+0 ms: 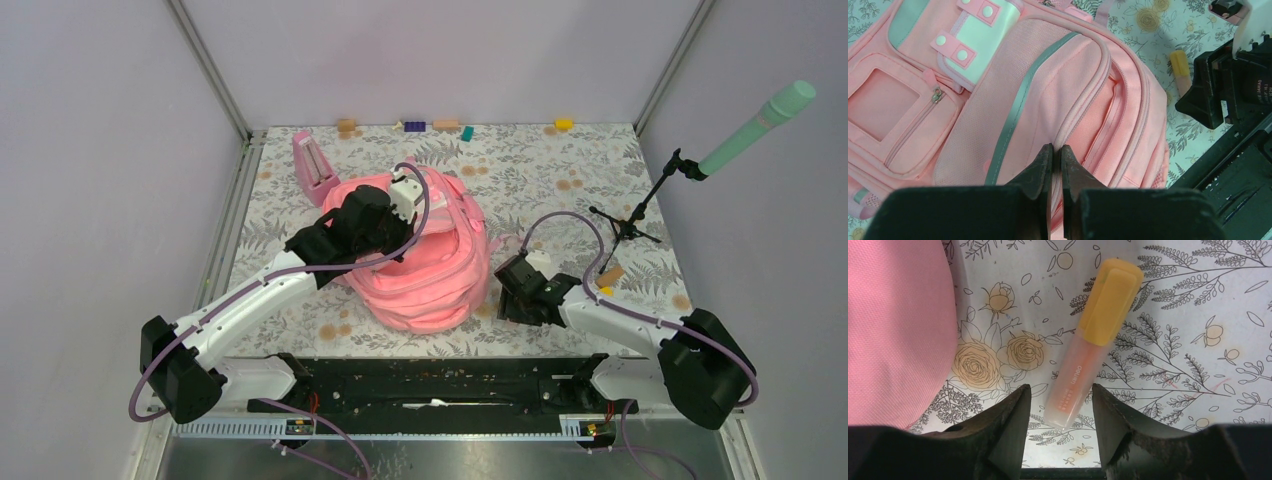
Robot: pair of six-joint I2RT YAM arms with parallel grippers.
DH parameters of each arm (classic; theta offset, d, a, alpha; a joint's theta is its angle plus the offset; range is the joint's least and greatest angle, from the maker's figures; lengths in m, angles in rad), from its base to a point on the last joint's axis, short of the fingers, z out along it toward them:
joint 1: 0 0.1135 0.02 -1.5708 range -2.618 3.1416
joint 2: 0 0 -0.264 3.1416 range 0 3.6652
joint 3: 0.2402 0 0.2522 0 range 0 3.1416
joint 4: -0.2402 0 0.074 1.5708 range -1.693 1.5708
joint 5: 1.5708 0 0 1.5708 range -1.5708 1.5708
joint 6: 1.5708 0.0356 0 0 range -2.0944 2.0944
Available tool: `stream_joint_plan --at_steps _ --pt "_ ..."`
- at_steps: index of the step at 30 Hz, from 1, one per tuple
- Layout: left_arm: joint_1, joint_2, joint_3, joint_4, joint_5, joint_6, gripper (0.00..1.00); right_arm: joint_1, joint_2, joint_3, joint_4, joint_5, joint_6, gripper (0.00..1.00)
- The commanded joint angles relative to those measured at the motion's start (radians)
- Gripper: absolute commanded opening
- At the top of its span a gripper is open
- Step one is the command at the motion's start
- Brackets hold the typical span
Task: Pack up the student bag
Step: Pick up the stationery from the center of the board.
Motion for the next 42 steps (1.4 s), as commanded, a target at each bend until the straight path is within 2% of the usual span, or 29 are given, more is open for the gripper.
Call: stream_joint_plan --at_steps 1,13,18,31,38,42 --pt "-0.001 -0.04 0.036 0.086 0.042 -0.022 0.0 0.01 0.051 0.054 -0.019 0.032 -0.034 0.54" --pt "0.0 -0.043 0.035 0.086 0.046 -0.02 0.0 0.124 0.231 0.153 -0.088 0.139 -0.016 0.51" --pt "0.001 -0.048 0.035 0.086 0.041 -0.019 0.0 0.147 0.244 0.143 -0.089 0.129 0.01 0.36" --pt "0.002 -0.052 0.034 0.086 0.04 -0.022 0.0 0.147 -0.076 0.088 -0.158 0.19 0.007 0.01" --pt "0.007 -0.055 0.035 0.086 0.036 -0.022 0.0 0.147 -0.284 0.145 -0.235 0.19 -0.092 0.0" --pt "0.01 -0.059 0.034 0.089 0.044 -0.026 0.0 0.147 -0.388 0.208 -0.271 0.099 -0.12 0.0"
